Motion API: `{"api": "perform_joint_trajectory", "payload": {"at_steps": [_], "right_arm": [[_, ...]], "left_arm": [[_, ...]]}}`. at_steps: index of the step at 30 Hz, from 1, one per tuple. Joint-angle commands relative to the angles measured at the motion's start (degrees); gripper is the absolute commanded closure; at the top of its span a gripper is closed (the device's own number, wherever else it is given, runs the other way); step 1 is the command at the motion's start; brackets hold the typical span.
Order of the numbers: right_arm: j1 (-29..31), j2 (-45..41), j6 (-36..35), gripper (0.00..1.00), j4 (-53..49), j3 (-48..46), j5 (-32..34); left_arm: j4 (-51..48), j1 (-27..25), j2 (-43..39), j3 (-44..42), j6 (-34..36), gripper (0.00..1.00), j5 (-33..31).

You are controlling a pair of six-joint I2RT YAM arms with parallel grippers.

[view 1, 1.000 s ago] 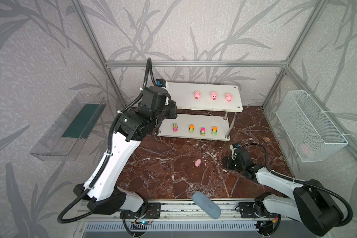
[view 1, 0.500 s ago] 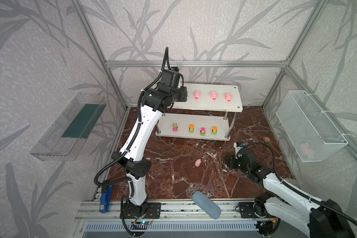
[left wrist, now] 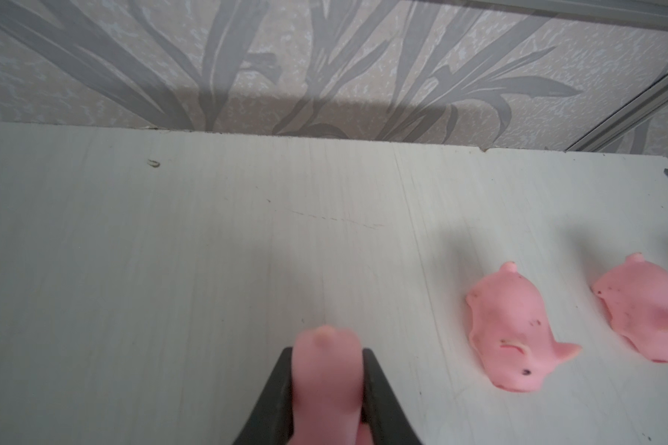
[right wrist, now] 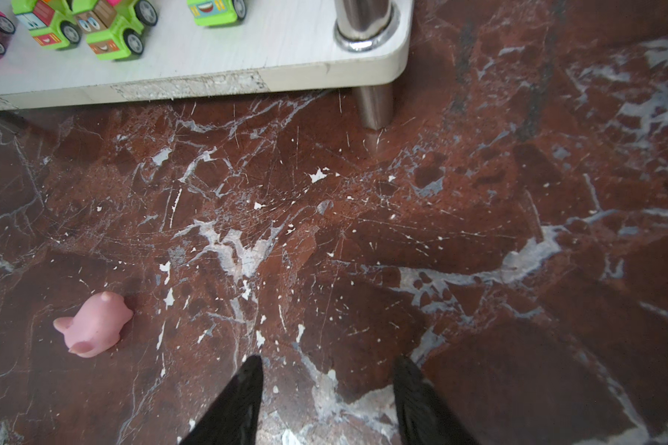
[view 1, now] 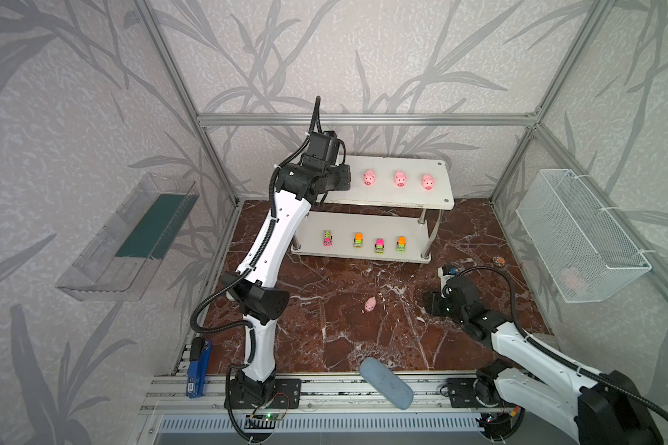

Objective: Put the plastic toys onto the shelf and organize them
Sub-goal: 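Lift the pig with the left gripper up to the top shelf, then place the pig at the near end of the pig row and release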

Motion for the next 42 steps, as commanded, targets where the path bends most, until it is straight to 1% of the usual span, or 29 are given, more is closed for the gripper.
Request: {"api": "perform_joint_trajectory", "payload": {"at_steps": [1,13,18,24,27,32,37,40,42], "right_arm": [[-0.35,0.33,-0.47,0.45,-0.22,1.56,0.64],[-0.52,1.07,-0.05,0.45,0.0,1.21,0.55],[-0.53,0.93,-0.03,0.45,0.07,1.11,0.64],[-0.61,1.47,0.23,0.45,0.51,1.12,0.39],[-0.61,1.57,0.23,0.45,0.61,1.16,0.35],[-0.61,1.71,0.23,0.45,0.69,1.2,0.38],[-0.65,2.17,0.34,0.45,1.12,1.38,0.23],[-0.62,2.44,0.43,0.45,1.29,1.46,0.14],[-0.68,2.7,0.54,0.45,1.56,1.46,0.02]], "left_arm": [[0.2,0.73,1.09,1.96,0.87,0.74,0.3],[2.4,1.34,3.06,2.09,0.71,0.72,1.61],[2.24,1.35,3.14,2.07,0.61,0.66,1.4],[2.56,1.27,2.23,2.04,0.64,0.55,0.84],[3.39,1.32,0.87,2.09,0.66,0.53,0.32],[5.05,1.33,-2.99,2.15,0.79,0.49,-0.03],[6.41,1.13,-9.02,0.75,1.5,0.47,-0.32],[9.77,0.72,-15.84,-5.97,2.03,0.47,-0.64],[13.37,0.05,-22.4,-14.38,1.56,0.47,-1.01]]}}
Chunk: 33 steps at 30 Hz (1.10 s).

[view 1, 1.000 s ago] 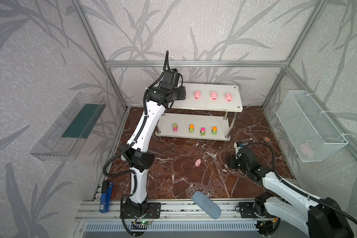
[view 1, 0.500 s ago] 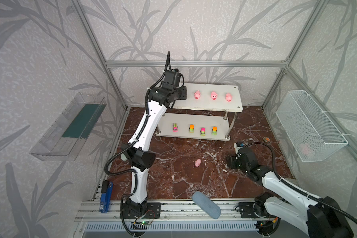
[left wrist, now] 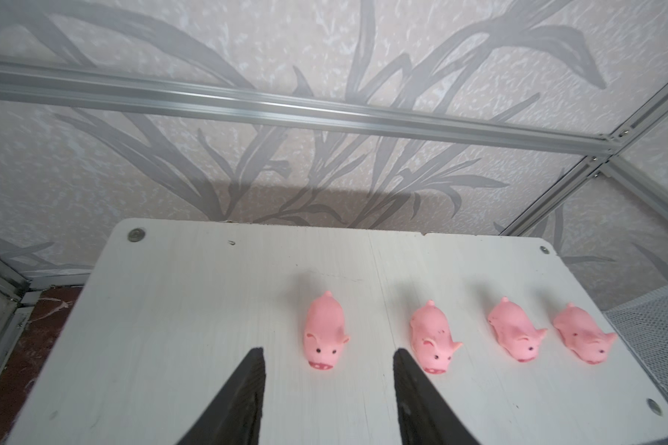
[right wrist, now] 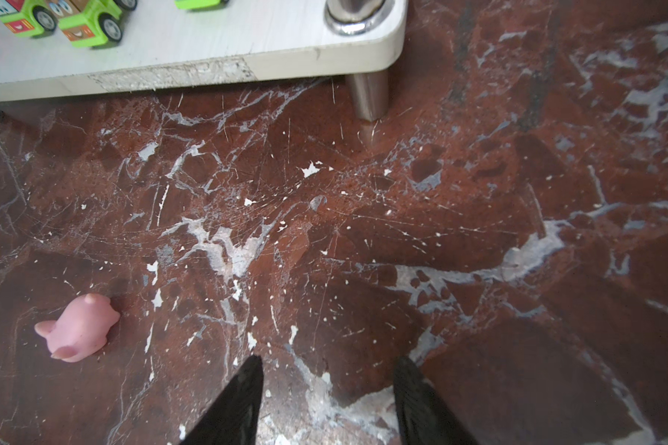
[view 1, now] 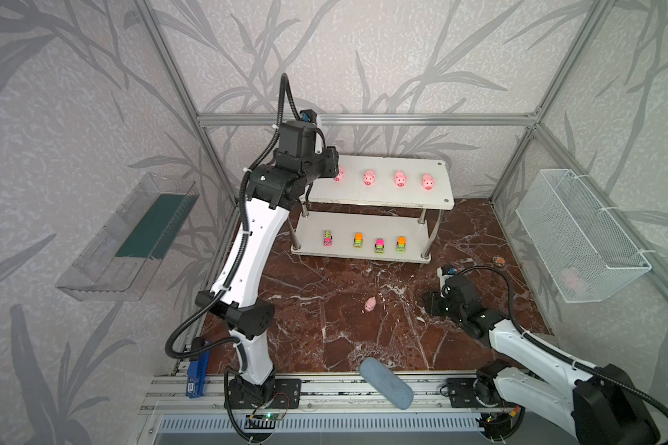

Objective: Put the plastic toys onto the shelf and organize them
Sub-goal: 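Place the pig at the near end of the pig row and release, then lower the left gripper onto the last pink pig and grasp it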

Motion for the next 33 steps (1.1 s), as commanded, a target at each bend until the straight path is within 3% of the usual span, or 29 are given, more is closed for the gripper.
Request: {"api": "perform_joint_trajectory", "payload": {"at_steps": [1,9,12,17,24,33], "right_arm": [[-0.39,0.61,0.52,0.45,1.14,1.31,0.03],[-0.44,2.29,0.56,0.45,1.81,1.71,-0.93],[-0.45,3.03,0.43,0.45,1.98,2.08,-1.32],[-0.41,3.53,0.52,0.45,2.11,2.45,-1.54],[-0.41,0.8,1.39,0.45,0.7,2.06,-1.63],[-0.41,-4.69,2.44,0.45,-1.54,-0.43,-0.53]], "left_arm": [[6.16,-1.12,-10.55,-10.62,0.84,0.47,-0.96],[17.06,-9.9,-38.12,-50.6,-5.92,0.49,-5.87],[16.78,-14.17,-44.41,-61.49,-7.5,0.48,-7.75],[20.68,-17.39,-50.5,-78.11,-11.55,0.47,-5.75],[33.75,-23.61,-44.65,-91.91,-11.66,0.42,-3.81],[42.58,-28.41,-26.68,-92.26,-10.14,0.37,-0.25]]}}
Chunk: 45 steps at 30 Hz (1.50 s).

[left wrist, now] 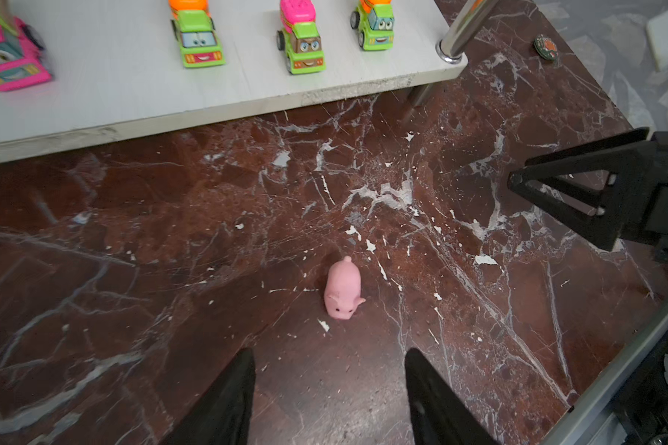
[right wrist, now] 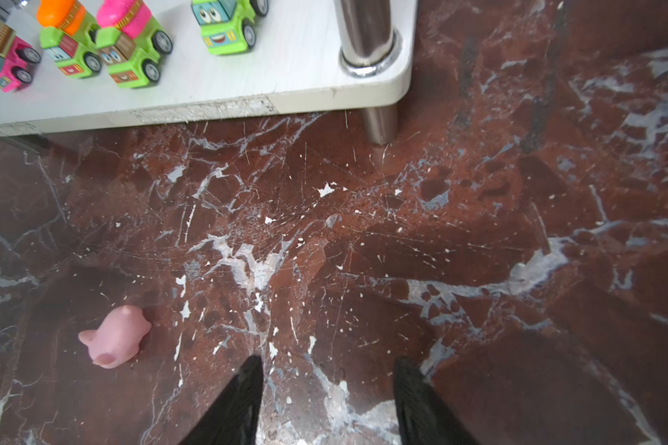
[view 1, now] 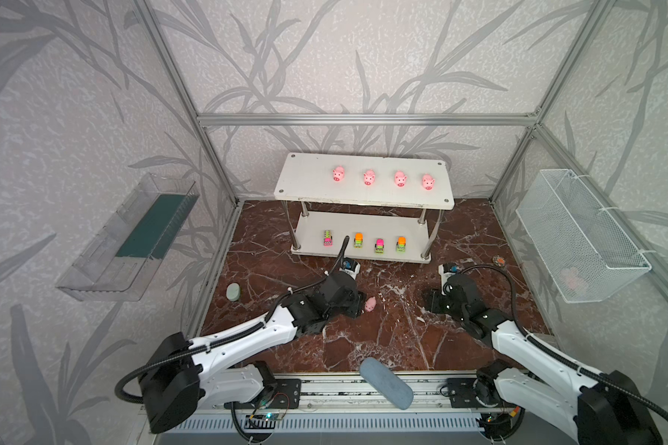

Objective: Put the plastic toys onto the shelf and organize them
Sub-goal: 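Lower the left gripper onto the last pink pig and grasp it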

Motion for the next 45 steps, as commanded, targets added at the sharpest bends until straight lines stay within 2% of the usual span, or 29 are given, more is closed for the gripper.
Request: {"api": "perform_joint_trajectory", "payload": {"at_steps": [1,8,13,30,33,45], "right_arm": [[-0.17,-1.94,1.01,0.45,-1.47,-1.31,0.52],[-0.19,-2.42,1.19,0.45,-0.75,-2.39,0.34],[-0.16,-1.85,0.91,0.45,-0.29,-2.57,0.65],[-0.26,0.21,0.22,0.45,0.96,-2.56,1.02],[-0.26,0.55,0.15,0.45,1.19,-2.57,1.02],[-0.35,1.15,0.4,0.45,1.9,-2.86,1.01]], "left_arm": [[5.61,-0.46,4.39,0.8,0.33,0.35,2.71],[6.08,-1.21,14.2,3.47,-0.1,0.29,5.66],[7.8,-1.93,19.63,4.73,-0.63,0.29,6.34],[7.08,-2.09,26.9,7.99,1.03,0.29,2.67],[7.0,-2.04,27.4,8.08,1.12,0.32,1.96],[6.17,-2.09,28.69,8.73,1.8,0.55,1.76]]}}
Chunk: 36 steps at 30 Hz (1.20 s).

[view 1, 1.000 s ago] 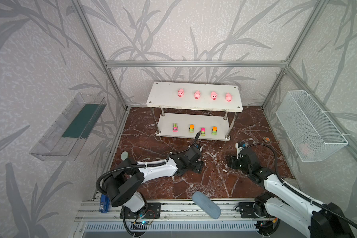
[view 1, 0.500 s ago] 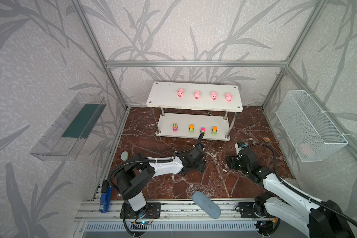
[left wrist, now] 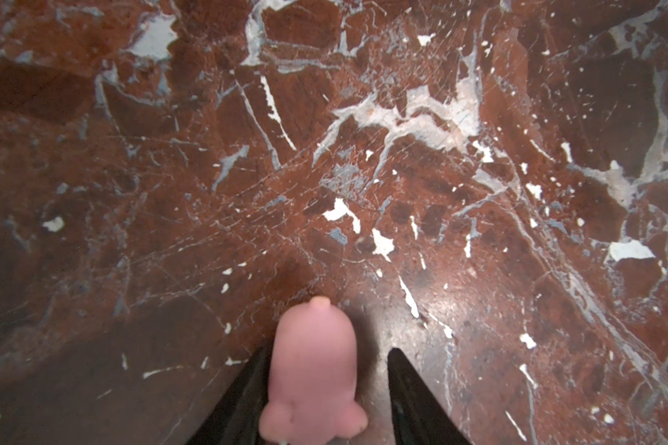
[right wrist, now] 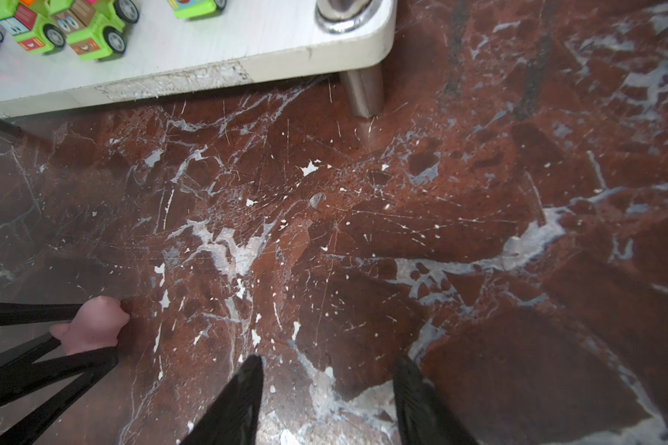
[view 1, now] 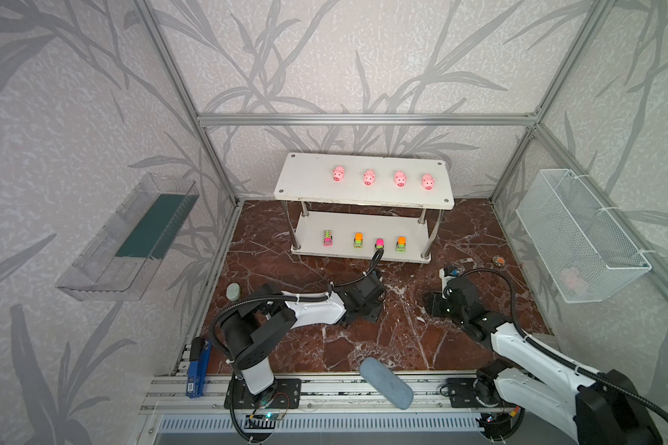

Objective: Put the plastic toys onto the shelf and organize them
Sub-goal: 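Lift the pig with the left gripper up to the top shelf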

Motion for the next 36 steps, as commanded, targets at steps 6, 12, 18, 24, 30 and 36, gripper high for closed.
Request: {"api": "perform_joint_trajectory", "payload": {"at_steps": [6,12,18,24,30,36], "right_arm": [[-0.28,0.05,0.19,0.45,1.58,-1.07,0.55],[-0.25,0.05,0.28,0.45,1.59,-1.13,0.57],[-0.28,-0.02,0.25,0.45,1.5,-1.13,0.46],[-0.36,-0.14,0.25,0.45,1.43,-1.01,0.48],[-0.46,0.33,0.07,0.45,1.67,-0.98,0.46],[-0.54,1.67,0.16,0.45,2.89,-0.9,-0.03]], "left_arm": [[-1.39,-0.23,0.74,0.92,0.8,0.61,-1.36],[-2.23,-0.25,-0.25,0.86,0.54,0.7,-1.59],[-6.16,-0.15,-4.92,1.87,-0.02,0.74,-2.22],[-18.01,-0.16,-13.9,6.26,-1.47,0.75,-4.91],[-33.66,0.22,-25.98,14.11,0.26,0.75,-10.36],[-50.93,2.74,-34.09,29.13,1.88,0.75,-16.02]]}}
